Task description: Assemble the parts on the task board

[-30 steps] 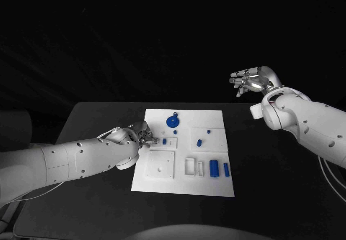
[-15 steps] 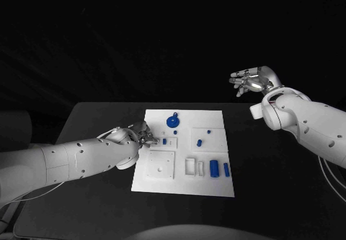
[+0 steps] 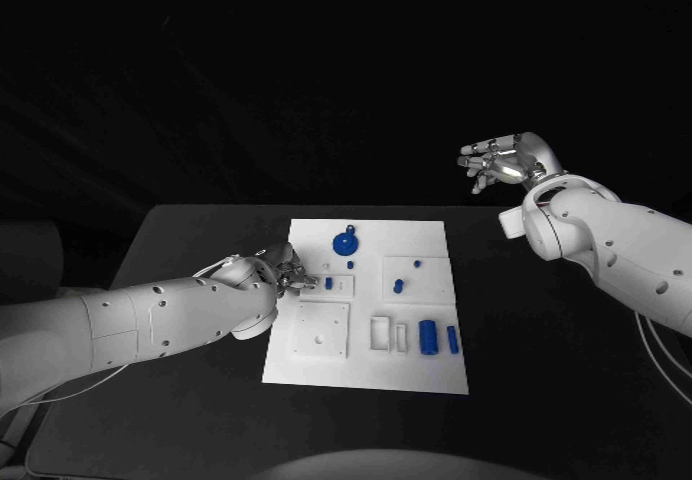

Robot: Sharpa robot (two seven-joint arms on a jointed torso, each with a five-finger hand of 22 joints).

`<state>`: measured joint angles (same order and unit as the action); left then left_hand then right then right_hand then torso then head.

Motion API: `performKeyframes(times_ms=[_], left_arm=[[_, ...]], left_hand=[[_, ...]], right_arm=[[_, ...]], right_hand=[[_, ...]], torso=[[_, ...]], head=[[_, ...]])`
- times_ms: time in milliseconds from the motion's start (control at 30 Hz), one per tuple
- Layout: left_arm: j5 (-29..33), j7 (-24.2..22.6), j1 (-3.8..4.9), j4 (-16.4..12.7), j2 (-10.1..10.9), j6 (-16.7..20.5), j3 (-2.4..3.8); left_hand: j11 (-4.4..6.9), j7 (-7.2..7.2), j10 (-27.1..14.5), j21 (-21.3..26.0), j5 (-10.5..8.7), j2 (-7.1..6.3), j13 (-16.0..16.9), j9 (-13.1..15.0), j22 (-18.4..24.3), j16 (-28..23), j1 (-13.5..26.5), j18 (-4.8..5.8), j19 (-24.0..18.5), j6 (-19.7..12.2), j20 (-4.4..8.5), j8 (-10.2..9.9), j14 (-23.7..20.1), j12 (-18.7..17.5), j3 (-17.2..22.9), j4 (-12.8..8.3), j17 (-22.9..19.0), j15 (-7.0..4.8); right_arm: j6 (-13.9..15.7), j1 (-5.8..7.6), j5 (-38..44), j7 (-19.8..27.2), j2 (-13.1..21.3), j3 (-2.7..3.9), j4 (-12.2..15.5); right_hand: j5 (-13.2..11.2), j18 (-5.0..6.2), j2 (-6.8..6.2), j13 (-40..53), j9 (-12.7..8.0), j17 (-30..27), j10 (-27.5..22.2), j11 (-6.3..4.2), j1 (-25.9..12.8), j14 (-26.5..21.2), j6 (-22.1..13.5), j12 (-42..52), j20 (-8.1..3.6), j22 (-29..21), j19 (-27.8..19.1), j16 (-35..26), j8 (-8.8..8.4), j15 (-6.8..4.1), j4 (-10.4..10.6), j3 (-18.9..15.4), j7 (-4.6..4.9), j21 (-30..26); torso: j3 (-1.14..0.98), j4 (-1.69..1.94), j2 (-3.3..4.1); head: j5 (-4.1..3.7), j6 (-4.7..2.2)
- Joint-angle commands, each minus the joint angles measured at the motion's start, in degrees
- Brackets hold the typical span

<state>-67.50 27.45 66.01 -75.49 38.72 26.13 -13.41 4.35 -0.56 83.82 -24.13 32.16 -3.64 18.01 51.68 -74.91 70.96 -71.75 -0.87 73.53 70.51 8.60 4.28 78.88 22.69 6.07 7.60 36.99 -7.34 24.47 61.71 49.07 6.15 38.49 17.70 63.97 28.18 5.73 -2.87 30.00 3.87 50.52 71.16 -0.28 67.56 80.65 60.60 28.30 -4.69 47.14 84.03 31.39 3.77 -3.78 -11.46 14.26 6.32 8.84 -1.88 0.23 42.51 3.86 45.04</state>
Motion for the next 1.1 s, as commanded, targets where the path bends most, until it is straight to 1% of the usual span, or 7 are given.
performKeyframes(times_ms=[33, 167, 267, 467, 667, 933, 1100], left_arm=[[0.9, -0.2, -0.61, -0.3, -0.4, -2.3, -0.35], [0.9, -0.3, -0.61, -0.4, -0.4, -2.0, -0.35], [0.9, -0.3, -0.61, -0.4, -0.4, -1.9, -0.35], [0.9, -0.4, -0.61, -0.3, -0.3, -1.7, -0.35], [0.9, -0.6, -0.61, -0.3, -0.3, -1.6, -0.35], [0.9, -0.7, -0.61, -0.2, -0.3, -1.3, -0.35], [1.0, -0.7, -0.61, 0.0, -0.4, -1.1, -0.35]], left_hand=[[0.35, 2.46, 2.3, 0.4, 0.08, -0.68, 0.0, -0.1, -1.0, -0.2, -0.1, 0.33, 0.3, 2.7, 0.02, -0.3, 0.0, 0.2, -0.2, 0.5, -0.1, -0.23], [0.35, 2.47, 2.3, 0.4, 0.09, -0.95, 0.1, -0.2, -1.0, -0.2, -0.3, 0.36, 0.4, 2.8, 0.04, -0.3, 0.0, 0.2, -0.5, 1.2, -0.1, -0.24], [0.37, 2.51, 2.3, 0.4, 0.09, -1.08, 0.1, -0.2, -1.0, -0.3, -0.2, 0.36, 0.4, 2.8, 0.04, -0.3, 0.0, 0.2, -0.7, 1.5, -0.1, -0.25], [0.37, 2.53, 2.3, 0.5, 0.05, -1.53, 0.1, -0.2, -1.0, -0.3, -0.3, 0.41, 0.4, 2.9, 0.06, -0.3, 0.0, 0.3, -1.3, 2.8, -0.2, -0.27], [0.39, 2.58, 2.3, 0.6, -0.18, -1.90, 0.2, -0.2, -1.0, -0.4, 0.1, 0.42, 0.4, 3.0, 0.07, -0.3, 0.0, 0.3, -2.0, 4.0, -0.2, -0.27], [0.37, 2.58, 2.3, 0.7, -0.61, -2.31, 0.2, -0.2, -1.0, -0.5, 0.7, 0.44, 0.5, 3.2, 0.07, -0.3, 0.0, 0.3, -2.8, 5.2, -0.5, -0.27], [0.35, 2.56, 2.3, 0.8, -1.00, -2.75, 0.3, -0.2, -1.0, -0.6, 0.9, 0.45, 0.5, 3.2, 0.05, -0.3, -0.1, 0.3, -3.4, 6.4, -0.7, -0.25]], right_arm=[[-0.6, -0.03, 0.0, 0.4, 0.0, 0.02, 0.0], [-0.6, -0.03, 0.0, 0.4, 0.0, 0.02, 0.0], [-0.6, -0.03, 0.0, 0.4, 0.0, 0.02, 0.0], [-0.6, -0.03, 0.0, 0.4, 0.0, 0.02, 0.0], [-0.6, -0.03, 0.0, 0.4, 0.0, 0.02, 0.0], [-0.5, -0.03, 0.0, 0.4, 0.0, 0.02, -0.1], [-0.5, -0.03, 0.0, 0.4, -0.1, 0.02, -0.1]], right_hand=[[0.3, -0.43, -0.35, 0.1, -0.1, 0.1, -0.2, 0.08, 0.0, 0.5, -0.4, 0.1, -0.16, -0.1, 1.4, -0.1, -0.19, 0.05, 0.4, 0.0, 0.06, 0.4], [0.3, -0.43, -0.35, 0.1, -0.1, 0.1, -0.2, 0.08, 0.0, 0.5, -0.4, 0.1, -0.16, -0.1, 1.4, -0.1, -0.19, 0.05, 0.4, 0.0, 0.06, 0.4], [0.3, -0.43, -0.35, 0.1, -0.1, 0.1, -0.2, 0.08, 0.0, 0.5, -0.4, 0.1, -0.16, -0.1, 1.4, -0.1, -0.19, 0.05, 0.4, 0.0, 0.06, 0.4], [0.3, -0.43, -0.35, 0.1, -0.1, 0.1, -0.2, 0.08, 0.0, 0.5, -0.4, 0.1, -0.16, -0.1, 1.4, -0.1, -0.19, 0.05, 0.4, 0.0, 0.06, 0.4], [0.3, -0.43, -0.35, 0.1, -0.1, 0.1, -0.2, 0.08, 0.0, 0.5, -0.4, 0.1, -0.16, -0.1, 1.4, -0.1, -0.19, 0.05, 0.4, 0.0, 0.06, 0.4], [0.3, -0.43, -0.37, 0.1, -0.1, 0.1, -0.2, 0.08, 0.0, 0.5, -0.4, 0.1, -0.16, -0.1, 1.4, -0.1, -0.19, 0.05, 0.4, 0.0, 0.06, 0.4], [0.3, -0.43, -0.49, 0.1, -0.1, 0.0, -0.2, 0.09, 0.1, 0.5, -0.6, 0.1, -0.16, -0.3, 1.4, -0.2, -0.21, 0.05, 0.6, 0.0, 0.09, 0.4]], torso=[[0.00, 0.00, 0.00], [-0.03, -0.01, -0.02], [-0.02, 0.00, -0.02], [-0.04, -0.01, -0.02], [0.01, 0.04, 0.01], [0.01, 0.01, -0.01], [-0.01, 0.02, -0.01]], head=[[-0.02, 0.04], [0.00, 0.00], [-0.04, 0.02], [-0.03, 0.00], [-0.08, 0.03], [-0.06, -0.01], [-0.09, 0.04]])
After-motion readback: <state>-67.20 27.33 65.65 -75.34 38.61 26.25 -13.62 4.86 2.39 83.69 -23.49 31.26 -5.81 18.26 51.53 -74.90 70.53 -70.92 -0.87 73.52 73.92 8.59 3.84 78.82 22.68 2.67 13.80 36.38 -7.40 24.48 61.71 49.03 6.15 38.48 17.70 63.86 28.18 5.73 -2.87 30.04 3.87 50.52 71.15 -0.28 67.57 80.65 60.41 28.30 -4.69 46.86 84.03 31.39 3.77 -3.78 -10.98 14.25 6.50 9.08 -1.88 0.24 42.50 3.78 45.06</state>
